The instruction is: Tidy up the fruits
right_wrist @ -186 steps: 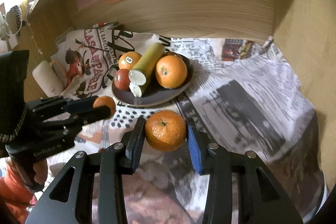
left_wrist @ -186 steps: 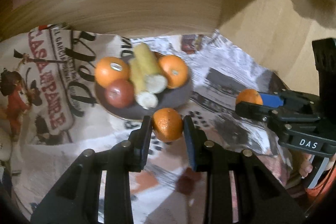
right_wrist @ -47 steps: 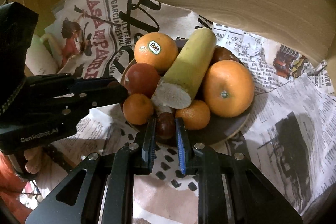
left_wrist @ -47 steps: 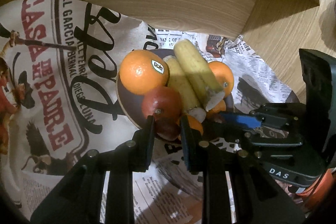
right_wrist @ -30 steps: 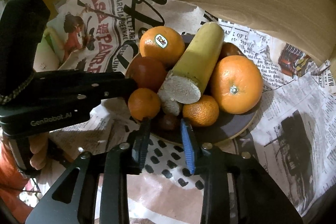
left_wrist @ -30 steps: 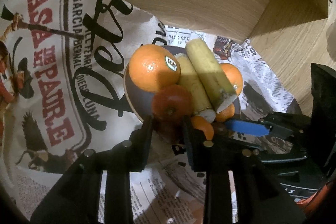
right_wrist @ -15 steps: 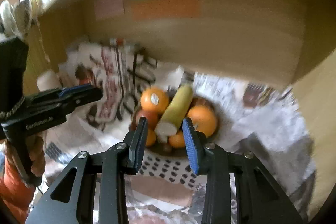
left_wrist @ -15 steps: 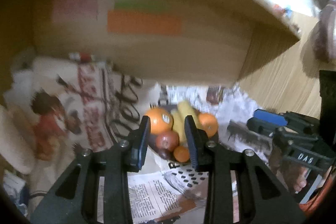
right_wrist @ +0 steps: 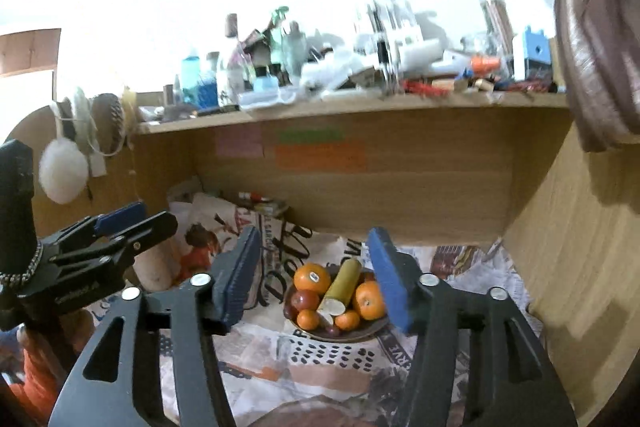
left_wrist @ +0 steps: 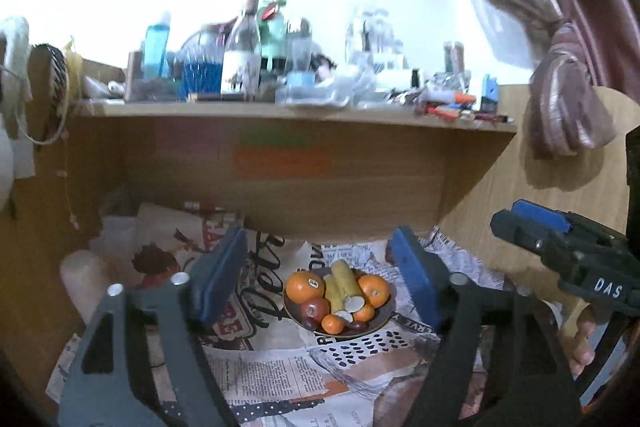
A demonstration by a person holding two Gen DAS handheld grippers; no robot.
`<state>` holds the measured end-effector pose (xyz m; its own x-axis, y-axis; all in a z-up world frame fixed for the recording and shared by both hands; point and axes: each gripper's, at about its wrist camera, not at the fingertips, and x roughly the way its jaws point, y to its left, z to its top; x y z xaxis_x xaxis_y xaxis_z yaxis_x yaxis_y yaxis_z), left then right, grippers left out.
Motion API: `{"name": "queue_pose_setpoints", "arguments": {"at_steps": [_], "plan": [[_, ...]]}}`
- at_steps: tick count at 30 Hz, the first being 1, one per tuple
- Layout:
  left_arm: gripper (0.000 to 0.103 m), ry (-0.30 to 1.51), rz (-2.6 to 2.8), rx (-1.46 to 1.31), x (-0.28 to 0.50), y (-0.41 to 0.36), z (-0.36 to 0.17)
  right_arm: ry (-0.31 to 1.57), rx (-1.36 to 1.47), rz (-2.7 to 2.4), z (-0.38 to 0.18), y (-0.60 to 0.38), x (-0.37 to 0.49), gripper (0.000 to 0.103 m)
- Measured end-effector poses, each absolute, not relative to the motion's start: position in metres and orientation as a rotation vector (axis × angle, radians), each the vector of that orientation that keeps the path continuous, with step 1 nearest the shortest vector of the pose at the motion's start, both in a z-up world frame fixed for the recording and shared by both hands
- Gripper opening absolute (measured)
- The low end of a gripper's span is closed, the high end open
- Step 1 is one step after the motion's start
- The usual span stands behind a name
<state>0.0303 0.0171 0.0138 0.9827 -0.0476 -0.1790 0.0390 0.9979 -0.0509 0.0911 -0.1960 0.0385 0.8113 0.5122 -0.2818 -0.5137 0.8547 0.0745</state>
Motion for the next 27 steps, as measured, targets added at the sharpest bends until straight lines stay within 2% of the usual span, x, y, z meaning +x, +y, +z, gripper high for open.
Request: {"name": "queue_pose_setpoints", "arguments": {"at_steps": [5, 9, 11, 15, 27], "plan": [[0.088, 0.160, -0.043, -0.044, 0.012, 0.012, 0.018, 0.245, -0.026, 0.513, 0.041, -0.197, 0.069, 0.084], [0.098, 0.147, -0.033, -0.046, 0.003, 0.010, 0.017, 0.219, -0.028, 0.495, 0.043, -0.200, 0.057, 0.093], [0.098, 0.142, -0.023, -0.039, -0.001, 0.009, 0.015, 0.209, -0.024, 0.481, 0.043, -0.202, 0.054, 0.102], [0.102, 0.138, -0.017, -0.044, -0.004, 0.009, 0.015, 0.196, -0.017, 0.461, 0.043, -0.204, 0.050, 0.103], [0.103, 0.150, 0.000, -0.037, 0.000, 0.007, 0.011, 0.200, -0.022, 0.439, 0.041, -0.203, 0.050, 0.103]]}}
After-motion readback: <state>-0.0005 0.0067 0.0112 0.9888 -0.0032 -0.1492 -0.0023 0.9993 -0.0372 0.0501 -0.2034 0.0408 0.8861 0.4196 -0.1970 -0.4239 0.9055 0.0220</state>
